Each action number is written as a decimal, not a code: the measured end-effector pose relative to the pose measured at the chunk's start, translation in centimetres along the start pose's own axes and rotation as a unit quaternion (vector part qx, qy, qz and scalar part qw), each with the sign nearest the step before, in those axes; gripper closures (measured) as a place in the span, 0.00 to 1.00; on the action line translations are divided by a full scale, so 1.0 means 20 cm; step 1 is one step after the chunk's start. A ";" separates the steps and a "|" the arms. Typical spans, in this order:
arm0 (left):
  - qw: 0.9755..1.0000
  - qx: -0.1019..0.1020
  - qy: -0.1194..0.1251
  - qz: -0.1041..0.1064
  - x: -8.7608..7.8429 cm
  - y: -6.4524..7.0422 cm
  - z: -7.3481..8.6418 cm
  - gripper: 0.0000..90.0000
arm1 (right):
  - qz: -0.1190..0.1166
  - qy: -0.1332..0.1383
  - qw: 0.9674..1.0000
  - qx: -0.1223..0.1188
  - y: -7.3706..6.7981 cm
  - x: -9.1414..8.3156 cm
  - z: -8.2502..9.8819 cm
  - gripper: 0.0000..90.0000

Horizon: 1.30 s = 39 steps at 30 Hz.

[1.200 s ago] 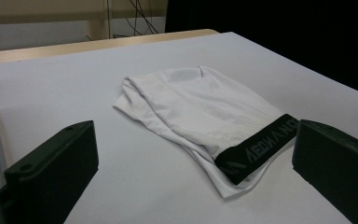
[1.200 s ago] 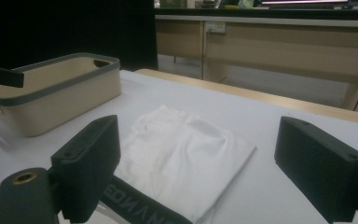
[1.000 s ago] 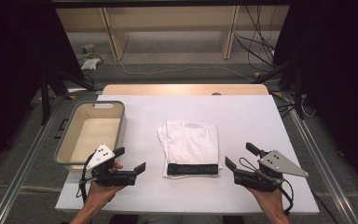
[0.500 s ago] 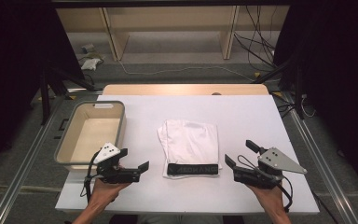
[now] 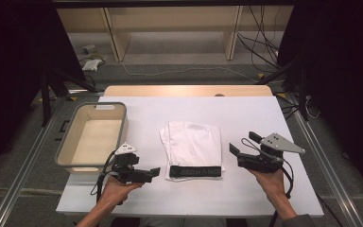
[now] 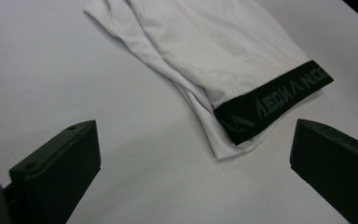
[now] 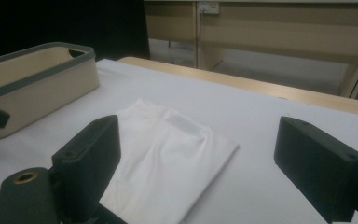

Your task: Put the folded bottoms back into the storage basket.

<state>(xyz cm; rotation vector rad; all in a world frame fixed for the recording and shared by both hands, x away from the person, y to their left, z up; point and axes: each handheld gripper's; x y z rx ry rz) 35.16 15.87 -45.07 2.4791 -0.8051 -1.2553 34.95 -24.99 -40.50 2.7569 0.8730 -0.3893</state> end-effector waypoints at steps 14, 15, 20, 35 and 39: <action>0.997 -0.034 -0.069 -0.014 0.16 0.04 -0.04 0.02 | 0.008 -0.047 0.999 -0.017 0.10 0.26 0.00 0.18; 0.997 -0.036 -0.071 -0.009 0.16 0.04 -0.04 0.02 | 0.008 -0.051 0.998 -0.020 0.10 0.27 0.00 0.18; 0.996 -0.042 -0.072 -0.011 0.17 0.04 -0.06 0.04 | 0.010 -0.064 0.998 -0.023 0.12 0.34 0.01 0.18; 0.987 -0.099 -0.127 0.020 0.29 0.04 -0.10 0.16 | 0.007 -0.105 0.994 -0.021 0.18 0.48 0.06 0.18; 0.986 -0.100 -0.133 0.021 0.33 0.05 -0.11 0.18 | 0.009 -0.115 0.993 -0.032 0.18 0.50 0.07 0.19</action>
Point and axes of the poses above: each handheld gripper's, and its own axes: x roughly forward along the jaws, z roughly out of its underside, y roughly to its right, and after that the axes turned 12 degrees about -x, right-handed
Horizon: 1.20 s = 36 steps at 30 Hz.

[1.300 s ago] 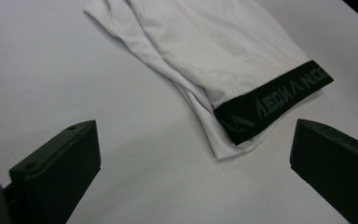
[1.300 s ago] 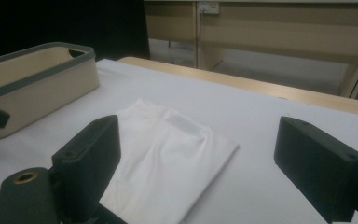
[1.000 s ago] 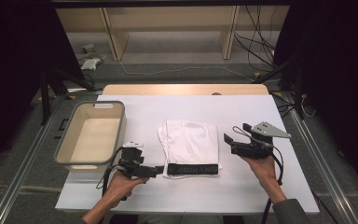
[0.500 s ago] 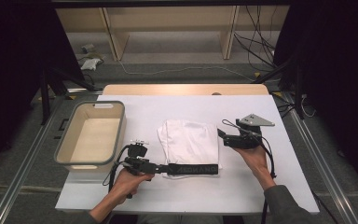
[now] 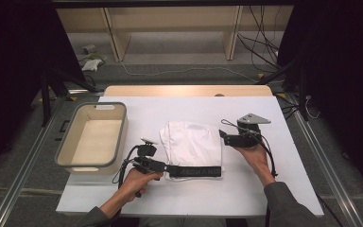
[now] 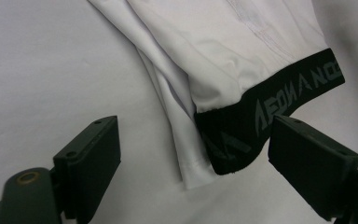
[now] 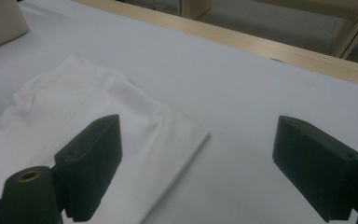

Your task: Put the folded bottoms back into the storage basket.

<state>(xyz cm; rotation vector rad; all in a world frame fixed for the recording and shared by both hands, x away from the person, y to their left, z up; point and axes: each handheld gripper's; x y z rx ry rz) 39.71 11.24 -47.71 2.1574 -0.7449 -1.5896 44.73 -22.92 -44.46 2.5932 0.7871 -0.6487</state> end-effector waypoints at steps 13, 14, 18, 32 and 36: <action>1.000 0.012 0.002 -0.006 0.06 0.06 -0.02 0.44 | -0.002 -0.010 1.000 -0.002 0.00 0.04 0.01 0.19; 1.000 0.013 0.005 -0.007 0.07 0.06 -0.02 0.46 | -0.003 -0.011 1.000 -0.002 0.00 0.04 0.01 0.19; 1.000 0.013 0.010 -0.016 0.08 0.07 -0.04 0.57 | -0.003 -0.013 1.000 -0.005 0.00 0.05 0.01 0.19; 0.999 0.021 0.028 -0.008 0.13 0.09 -0.06 0.87 | -0.010 -0.043 0.998 0.033 0.07 0.19 0.00 0.19; 0.999 0.028 0.030 0.000 0.13 0.10 -0.06 0.88 | -0.024 -0.049 0.998 0.042 0.09 0.23 -0.01 0.20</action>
Point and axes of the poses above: each handheld gripper's, and its own axes: x roughly forward along the jaws, z roughly out of its underside, y roughly to its right, and after that the axes turned 12 degrees about -x, right-handed
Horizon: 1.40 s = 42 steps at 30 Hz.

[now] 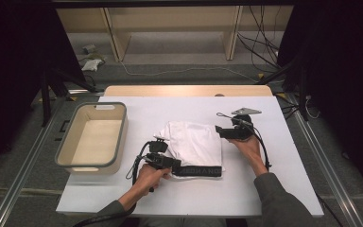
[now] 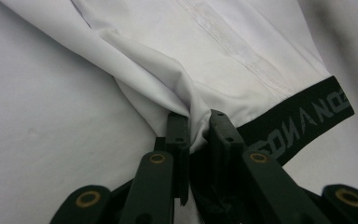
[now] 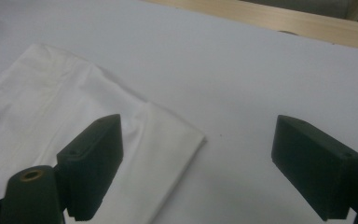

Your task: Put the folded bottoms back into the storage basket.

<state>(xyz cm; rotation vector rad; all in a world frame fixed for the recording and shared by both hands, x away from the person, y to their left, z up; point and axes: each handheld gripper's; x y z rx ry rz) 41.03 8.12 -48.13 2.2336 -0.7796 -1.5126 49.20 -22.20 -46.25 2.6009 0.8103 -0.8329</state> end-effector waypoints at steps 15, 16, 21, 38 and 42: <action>1.000 0.004 0.000 0.016 -0.04 0.00 -0.02 0.87 | -0.032 -0.054 0.998 -0.002 0.01 0.14 -0.05 0.21; 1.000 0.004 -0.004 0.013 -0.04 0.00 -0.02 0.86 | -0.033 -0.056 0.998 -0.001 0.01 0.14 -0.05 0.21; 1.000 0.007 -0.007 0.006 -0.02 0.00 -0.01 0.83 | -0.036 -0.068 0.997 -0.005 0.02 0.19 -0.05 0.22; 0.999 0.008 -0.003 -0.048 0.00 0.02 -0.03 0.40 | -0.043 -0.078 0.996 0.000 0.02 0.25 -0.06 0.22; 0.999 0.007 0.004 -0.052 0.01 0.02 -0.02 0.55 | -0.046 -0.082 0.996 -0.001 0.01 0.27 -0.06 0.21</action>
Point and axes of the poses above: each handheld gripper's, and its own axes: x roughly forward along the jaws, z roughly out of its underside, y roughly to its right, and after that the axes turned 12 degrees about -x, right-handed
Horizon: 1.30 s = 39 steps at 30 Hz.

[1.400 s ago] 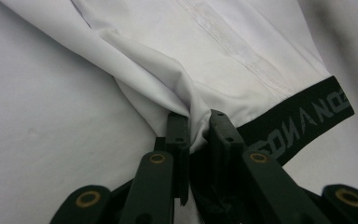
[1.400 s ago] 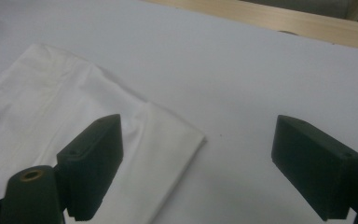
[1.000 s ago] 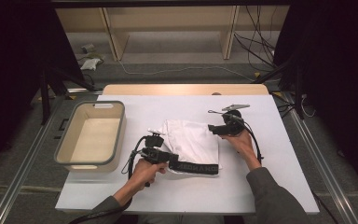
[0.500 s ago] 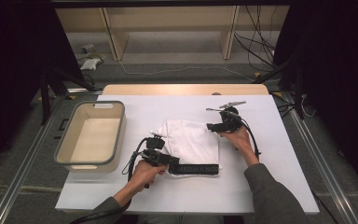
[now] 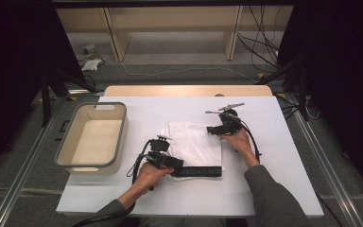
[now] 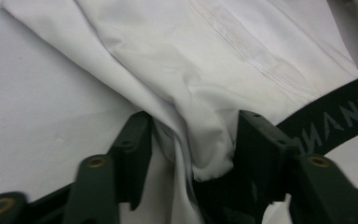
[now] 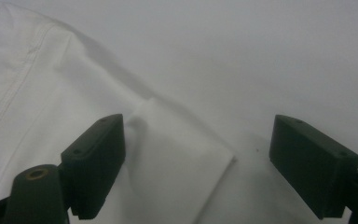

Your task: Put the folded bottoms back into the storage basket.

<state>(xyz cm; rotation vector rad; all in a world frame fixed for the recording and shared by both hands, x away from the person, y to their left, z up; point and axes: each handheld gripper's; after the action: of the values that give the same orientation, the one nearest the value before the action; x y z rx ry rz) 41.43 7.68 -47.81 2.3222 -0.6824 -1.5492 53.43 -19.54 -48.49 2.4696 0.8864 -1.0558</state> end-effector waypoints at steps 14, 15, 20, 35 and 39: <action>1.000 -0.001 0.000 0.027 0.03 -0.02 -0.02 0.91 | 0.004 -0.016 1.000 0.007 -0.01 0.03 -0.02 0.31; 1.000 -0.001 0.000 0.028 0.03 -0.02 -0.02 0.91 | 0.003 -0.017 1.000 0.005 -0.01 0.03 -0.02 0.32; 1.000 0.002 0.000 0.029 0.02 -0.02 -0.02 0.91 | -0.006 -0.015 1.000 0.012 0.00 0.02 -0.01 0.45; 0.999 0.011 0.004 0.038 0.01 -0.02 -0.03 0.92 | -0.057 -0.022 0.997 0.042 0.00 -0.01 0.00 0.87; 0.999 0.014 0.005 0.046 -0.01 -0.02 -0.03 0.92 | -0.072 -0.025 0.996 0.046 0.00 -0.01 0.00 0.92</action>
<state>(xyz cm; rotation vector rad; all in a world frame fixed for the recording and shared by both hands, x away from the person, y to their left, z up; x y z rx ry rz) 42.11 8.10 -47.62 2.2833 -0.8020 -1.4977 53.28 -19.62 -48.28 2.4722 1.0361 -1.2257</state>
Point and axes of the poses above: each handheld gripper's, and its own axes: x roughly forward along the jaws, z roughly out of its underside, y roughly to its right, and after that the axes turned 12 degrees about -x, right-handed
